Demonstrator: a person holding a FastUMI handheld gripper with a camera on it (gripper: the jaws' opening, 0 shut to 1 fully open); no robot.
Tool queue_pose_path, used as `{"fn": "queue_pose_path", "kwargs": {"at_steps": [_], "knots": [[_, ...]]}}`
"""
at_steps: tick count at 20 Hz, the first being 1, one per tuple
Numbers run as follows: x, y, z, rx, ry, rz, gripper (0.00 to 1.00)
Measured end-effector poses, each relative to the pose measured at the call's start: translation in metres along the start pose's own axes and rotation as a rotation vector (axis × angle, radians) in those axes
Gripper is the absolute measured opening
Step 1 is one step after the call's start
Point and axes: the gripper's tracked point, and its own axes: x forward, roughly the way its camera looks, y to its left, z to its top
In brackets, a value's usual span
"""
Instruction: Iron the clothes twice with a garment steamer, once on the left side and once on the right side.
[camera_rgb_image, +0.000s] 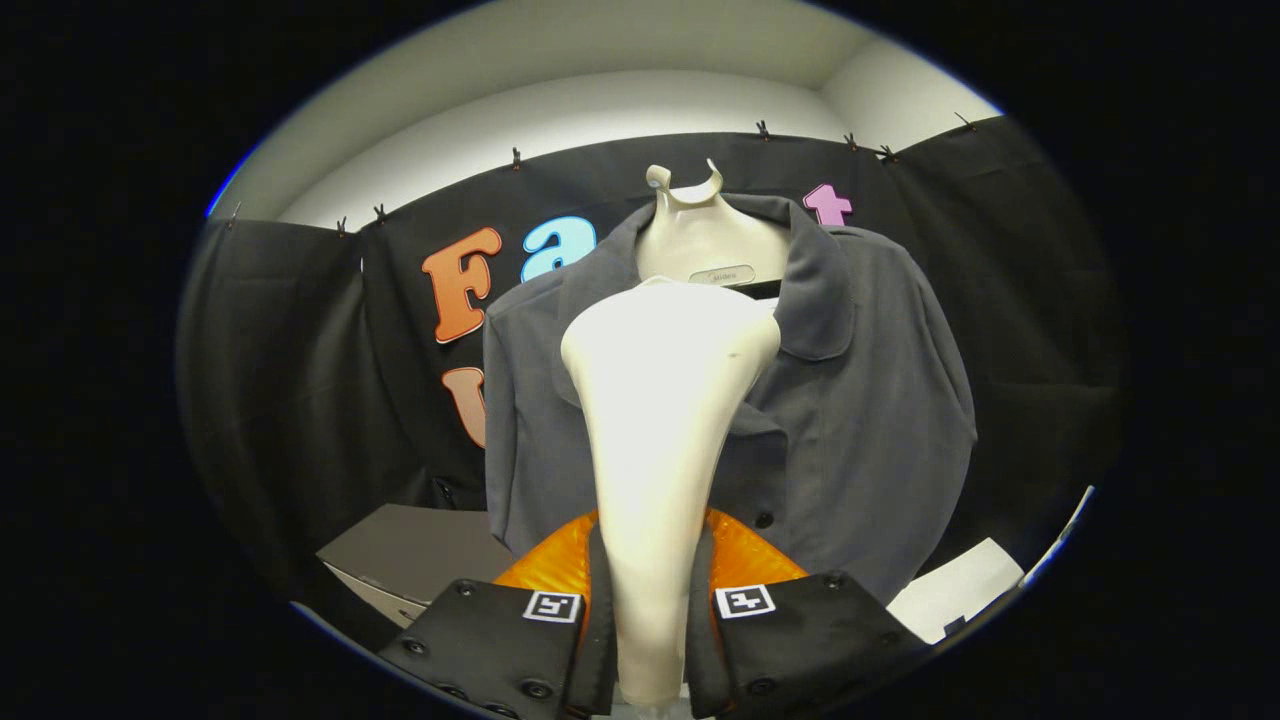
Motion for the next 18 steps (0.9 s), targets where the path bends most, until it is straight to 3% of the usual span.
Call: {"fn": "queue_pose_path", "kwargs": {"at_steps": [18], "knots": [[0.032, -0.020, -0.075, -0.006, 0.119, 0.002, 0.35]]}}
